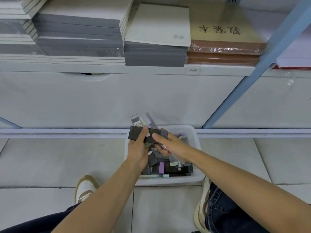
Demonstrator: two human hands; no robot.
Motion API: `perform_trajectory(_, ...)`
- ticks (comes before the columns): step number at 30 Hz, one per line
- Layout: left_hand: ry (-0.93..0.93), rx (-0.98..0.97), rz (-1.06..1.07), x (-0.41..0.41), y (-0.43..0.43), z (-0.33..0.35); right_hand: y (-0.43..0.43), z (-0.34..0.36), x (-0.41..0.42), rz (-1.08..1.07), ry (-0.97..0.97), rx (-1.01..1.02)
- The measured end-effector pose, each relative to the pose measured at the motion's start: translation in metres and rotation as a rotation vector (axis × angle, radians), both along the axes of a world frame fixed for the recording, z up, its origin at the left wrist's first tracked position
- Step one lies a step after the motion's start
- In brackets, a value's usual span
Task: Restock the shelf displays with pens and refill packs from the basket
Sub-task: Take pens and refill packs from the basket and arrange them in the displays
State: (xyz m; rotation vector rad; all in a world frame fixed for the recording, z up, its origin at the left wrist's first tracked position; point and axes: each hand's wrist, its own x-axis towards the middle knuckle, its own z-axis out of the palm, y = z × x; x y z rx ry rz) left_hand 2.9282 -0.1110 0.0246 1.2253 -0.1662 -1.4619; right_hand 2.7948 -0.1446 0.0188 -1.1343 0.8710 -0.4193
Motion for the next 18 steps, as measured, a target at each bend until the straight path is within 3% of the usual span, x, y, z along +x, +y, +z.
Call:
perform_trajectory(4, -0.032, 0.062, 0.037, 0.011, -0.015, 0.000, -0.004, -0.002, -0.007, 0.087, 0.110, -0.059)
perform_trajectory(12, -0.100, 0.152, 0.082, 0.023, -0.018, -0.016, -0.004, -0.025, -0.020, 0.075, 0.122, 0.011)
perform_trajectory(18, -0.176, 0.278, -0.064, 0.032, 0.002, -0.038, 0.004, -0.060, -0.039, 0.158, 0.522, -0.050)
